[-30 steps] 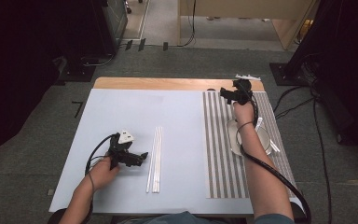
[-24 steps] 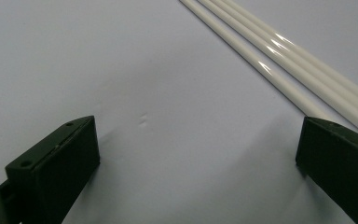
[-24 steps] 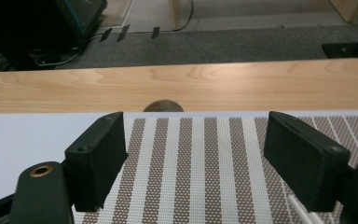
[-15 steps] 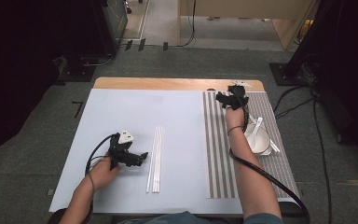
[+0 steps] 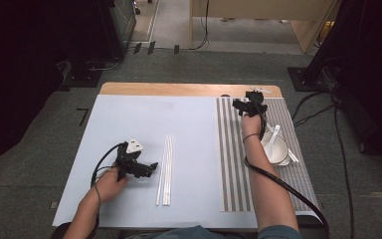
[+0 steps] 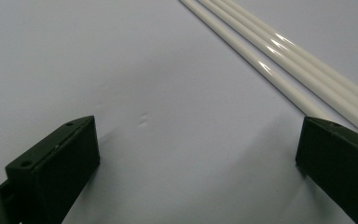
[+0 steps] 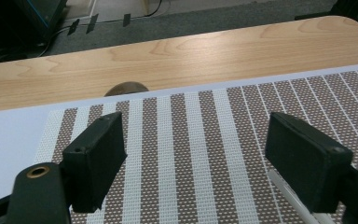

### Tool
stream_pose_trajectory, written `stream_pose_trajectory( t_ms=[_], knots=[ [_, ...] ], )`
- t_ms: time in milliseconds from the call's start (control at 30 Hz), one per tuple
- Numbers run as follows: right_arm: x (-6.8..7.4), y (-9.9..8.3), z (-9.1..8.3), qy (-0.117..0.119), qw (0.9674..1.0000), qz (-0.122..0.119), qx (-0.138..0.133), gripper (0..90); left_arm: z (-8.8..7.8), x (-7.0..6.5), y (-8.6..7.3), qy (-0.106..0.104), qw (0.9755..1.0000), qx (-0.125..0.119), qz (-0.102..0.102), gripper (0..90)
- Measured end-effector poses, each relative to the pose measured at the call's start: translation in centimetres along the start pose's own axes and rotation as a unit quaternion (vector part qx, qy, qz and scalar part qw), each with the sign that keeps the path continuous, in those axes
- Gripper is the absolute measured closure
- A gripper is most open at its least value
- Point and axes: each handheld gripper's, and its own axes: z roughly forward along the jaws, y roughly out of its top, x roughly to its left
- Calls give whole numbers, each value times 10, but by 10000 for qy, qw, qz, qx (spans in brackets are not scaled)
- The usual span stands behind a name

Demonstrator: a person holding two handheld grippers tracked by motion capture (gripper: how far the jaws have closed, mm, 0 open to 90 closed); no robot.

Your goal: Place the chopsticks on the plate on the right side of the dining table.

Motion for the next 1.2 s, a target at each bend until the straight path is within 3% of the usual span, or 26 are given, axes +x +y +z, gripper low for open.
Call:
stream_pose_trajectory(
  t_ms=[567, 700, 833, 1200],
  knots=[
    [-1, -4, 2, -55, 9996, -20, 289, 199, 0, 0, 0, 1, 10000, -1, -1, 0],
    [0, -3, -1, -22, 9998, 78, 193, 199, 0, 0, 0, 1, 10000, 0, 1, 0],
    [-3, -1, -2, -136, 9999, 79, 62, 198, 0, 0, 0, 1, 10000, 0, 0, 0],
    [-3, -5, -2, -51, 9995, 141, 283, 198, 0, 0, 0, 1, 10000, 0, 1, 0]
  ],
)
